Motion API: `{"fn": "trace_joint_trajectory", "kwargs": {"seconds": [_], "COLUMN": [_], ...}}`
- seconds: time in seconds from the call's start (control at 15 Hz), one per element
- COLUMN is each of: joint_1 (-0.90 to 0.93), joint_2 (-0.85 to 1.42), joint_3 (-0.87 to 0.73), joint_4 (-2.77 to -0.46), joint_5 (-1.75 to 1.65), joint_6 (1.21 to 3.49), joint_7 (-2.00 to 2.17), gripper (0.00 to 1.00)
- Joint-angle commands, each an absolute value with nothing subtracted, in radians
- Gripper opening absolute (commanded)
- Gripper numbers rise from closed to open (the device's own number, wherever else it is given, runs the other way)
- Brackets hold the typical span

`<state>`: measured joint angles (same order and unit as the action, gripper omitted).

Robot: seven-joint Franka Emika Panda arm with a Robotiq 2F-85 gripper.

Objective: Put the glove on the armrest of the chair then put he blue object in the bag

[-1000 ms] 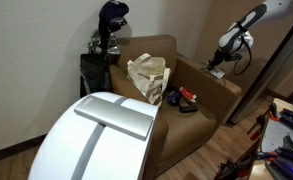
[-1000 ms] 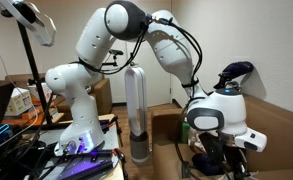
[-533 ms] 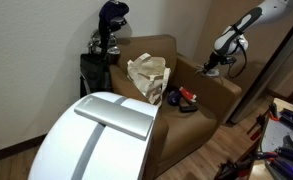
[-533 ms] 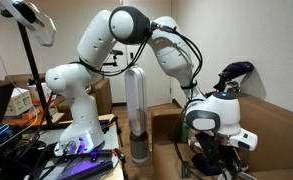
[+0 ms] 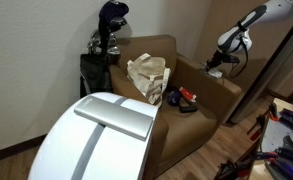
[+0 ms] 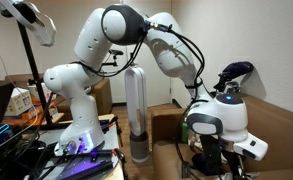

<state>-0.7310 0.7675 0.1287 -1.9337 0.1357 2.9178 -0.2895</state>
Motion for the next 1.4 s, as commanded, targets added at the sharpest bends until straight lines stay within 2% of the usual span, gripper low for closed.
{"fn": "trace_joint_trajectory", "kwargs": {"seconds": [0.0,0.2,0.27,0.4,1.07,1.33], "joint_1": [-0.754,-0.748,-0.74,-0.734,-0.599,-0.512], "joint_2": [0.791,0.803,0.804,0.798,0.735,0.733], "joint_3": [0.161,0.168,0.168,0.173,0.091,0.129], "joint_4": [-1.908,-1.896,-1.896,-1.903,-1.994,-2.076], "joint_5": [0.172,0.185,0.189,0.189,0.133,0.103], "joint_6": [2.933,2.963,2.993,3.048,3.315,3.426], "joint_7": [-0.281,-0.268,-0.252,-0.221,-0.089,-0.03], "gripper": [0.06,0.06,0.32,0.37,1.0,1.0]}}
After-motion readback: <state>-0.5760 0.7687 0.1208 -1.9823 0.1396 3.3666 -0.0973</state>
